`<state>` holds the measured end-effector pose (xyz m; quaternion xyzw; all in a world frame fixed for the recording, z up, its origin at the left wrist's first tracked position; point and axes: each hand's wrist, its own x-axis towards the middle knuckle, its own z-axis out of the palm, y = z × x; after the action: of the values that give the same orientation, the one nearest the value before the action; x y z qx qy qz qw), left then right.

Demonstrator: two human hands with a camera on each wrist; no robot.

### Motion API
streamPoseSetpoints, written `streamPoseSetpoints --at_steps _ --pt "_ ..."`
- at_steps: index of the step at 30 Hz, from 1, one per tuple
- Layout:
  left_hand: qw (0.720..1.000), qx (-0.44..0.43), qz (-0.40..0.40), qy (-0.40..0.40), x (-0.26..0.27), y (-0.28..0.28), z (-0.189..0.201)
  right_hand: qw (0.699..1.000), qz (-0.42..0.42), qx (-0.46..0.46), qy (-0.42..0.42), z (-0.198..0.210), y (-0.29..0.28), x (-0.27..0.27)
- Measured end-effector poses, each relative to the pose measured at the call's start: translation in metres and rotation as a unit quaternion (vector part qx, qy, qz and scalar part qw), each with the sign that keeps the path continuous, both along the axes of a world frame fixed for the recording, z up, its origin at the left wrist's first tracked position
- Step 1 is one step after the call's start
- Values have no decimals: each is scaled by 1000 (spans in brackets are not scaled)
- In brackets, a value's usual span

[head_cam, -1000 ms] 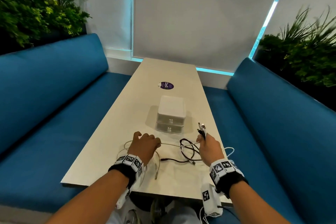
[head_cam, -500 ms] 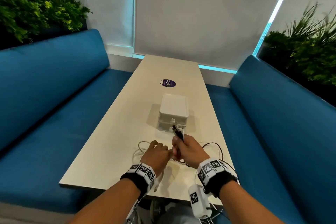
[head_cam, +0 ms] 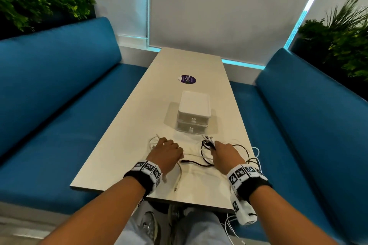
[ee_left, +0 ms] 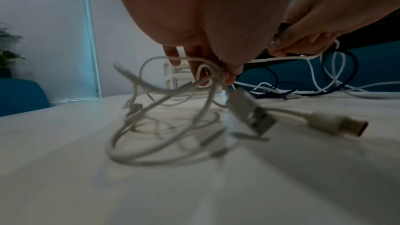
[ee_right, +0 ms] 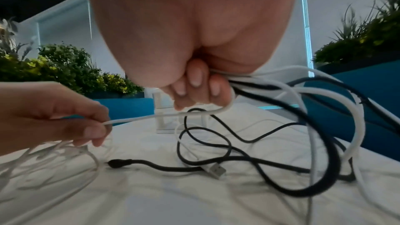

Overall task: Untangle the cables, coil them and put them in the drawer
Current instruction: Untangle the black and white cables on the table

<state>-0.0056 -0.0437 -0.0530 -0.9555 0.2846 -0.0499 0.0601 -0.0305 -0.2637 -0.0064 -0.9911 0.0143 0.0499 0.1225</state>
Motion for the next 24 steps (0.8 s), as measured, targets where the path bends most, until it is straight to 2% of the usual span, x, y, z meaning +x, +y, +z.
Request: streamPoseSetpoints --at_steps 3,8,11,13,15,18,24 --pt "999 -34 17 -12 -5 -12 7 1000 -19 2 -22 0 9 -3" --pt "998 -61 23 -6 -7 -28 16 989 32 115 -90 1 30 -9" --pt "997 -80 15 12 -6 -32 22 979 61 176 -87 4 39 -12" --pt "991 -124 18 37 -5 -30 25 978 55 188 -65 7 39 -9" --pt "989 -140 25 41 -7 -26 25 981 49 183 -42 11 38 -6" --pt "993 -118 20 22 -10 -23 23 985 62 156 -33 12 34 -5" --pt "997 -79 16 6 -13 -24 15 995 87 39 -14 1 28 -9"
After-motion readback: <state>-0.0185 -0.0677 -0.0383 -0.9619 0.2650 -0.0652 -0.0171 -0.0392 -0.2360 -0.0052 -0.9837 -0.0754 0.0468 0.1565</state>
